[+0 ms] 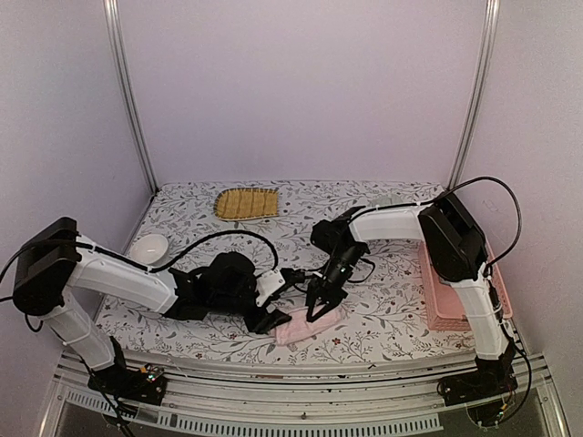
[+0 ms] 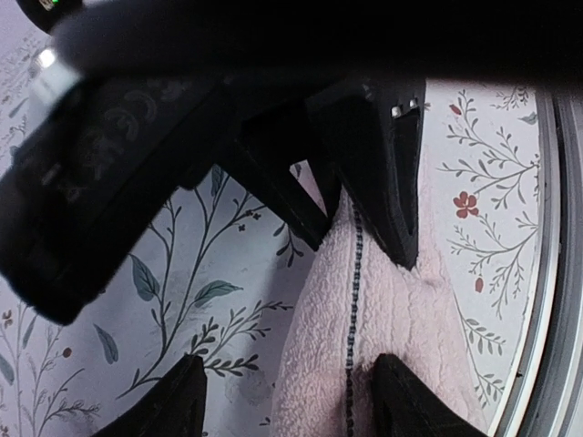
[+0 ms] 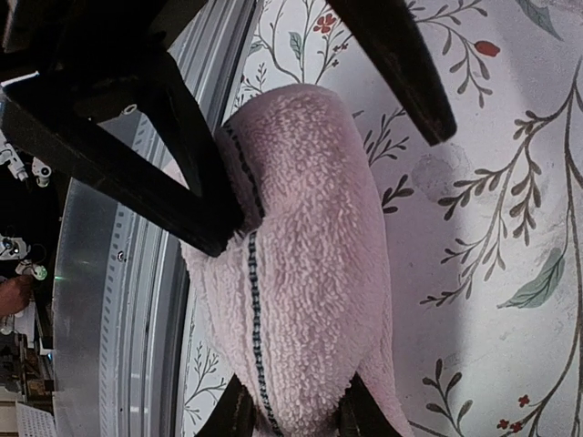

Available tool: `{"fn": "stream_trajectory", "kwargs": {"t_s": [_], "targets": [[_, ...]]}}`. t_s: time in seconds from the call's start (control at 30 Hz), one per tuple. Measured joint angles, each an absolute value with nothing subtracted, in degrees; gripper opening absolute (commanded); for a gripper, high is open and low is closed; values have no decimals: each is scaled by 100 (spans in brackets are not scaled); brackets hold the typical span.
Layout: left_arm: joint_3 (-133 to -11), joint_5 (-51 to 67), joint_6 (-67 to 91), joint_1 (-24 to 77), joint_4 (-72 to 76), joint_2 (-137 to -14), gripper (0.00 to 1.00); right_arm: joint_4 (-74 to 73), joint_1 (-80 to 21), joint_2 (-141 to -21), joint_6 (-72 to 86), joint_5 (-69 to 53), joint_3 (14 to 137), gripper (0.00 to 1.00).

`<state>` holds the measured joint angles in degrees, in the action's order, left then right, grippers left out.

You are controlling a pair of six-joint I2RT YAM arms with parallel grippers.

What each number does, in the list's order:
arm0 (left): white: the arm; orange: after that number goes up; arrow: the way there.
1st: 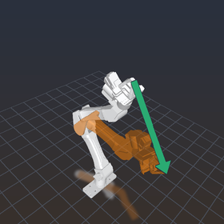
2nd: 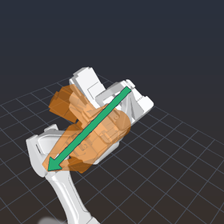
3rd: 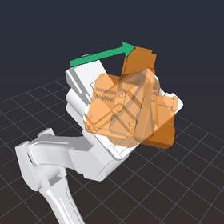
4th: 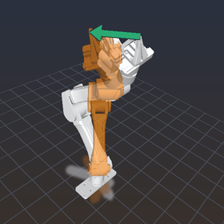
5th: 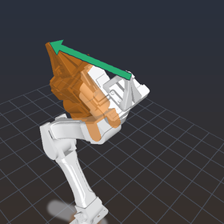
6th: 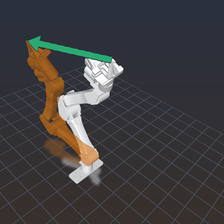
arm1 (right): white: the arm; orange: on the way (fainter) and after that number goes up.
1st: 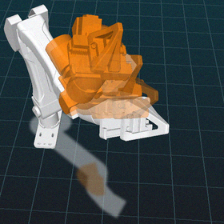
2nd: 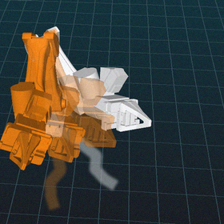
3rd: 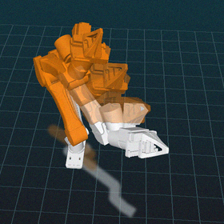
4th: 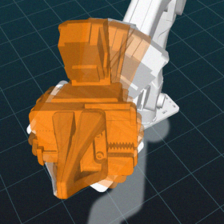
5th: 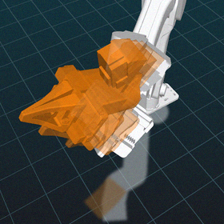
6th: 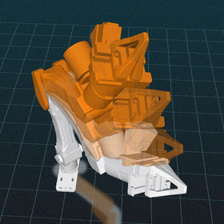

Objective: Roll the towels
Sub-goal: Roll the towel at the center of the board.

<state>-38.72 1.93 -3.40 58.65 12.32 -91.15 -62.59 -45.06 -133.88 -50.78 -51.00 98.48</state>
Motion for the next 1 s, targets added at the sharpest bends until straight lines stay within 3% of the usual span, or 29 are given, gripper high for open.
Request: {"fn": "stream_trajectory", "kwargs": {"t_s": [0.57,0.87,1.0], "targets": [[-3708,729,-148,5955,1315,-9065,63,-6764,-4466,-13561,-4880,-5256,9979,24],[-3872,891,-113,6029,1435,-9544,52,-6775,-4466,-13533,-4696,-5192,9972,34],[-3903,980,-97,6053,1498,-9618,57,-6650,-4464,-13312,-4609,-5033,9743,28]]}}
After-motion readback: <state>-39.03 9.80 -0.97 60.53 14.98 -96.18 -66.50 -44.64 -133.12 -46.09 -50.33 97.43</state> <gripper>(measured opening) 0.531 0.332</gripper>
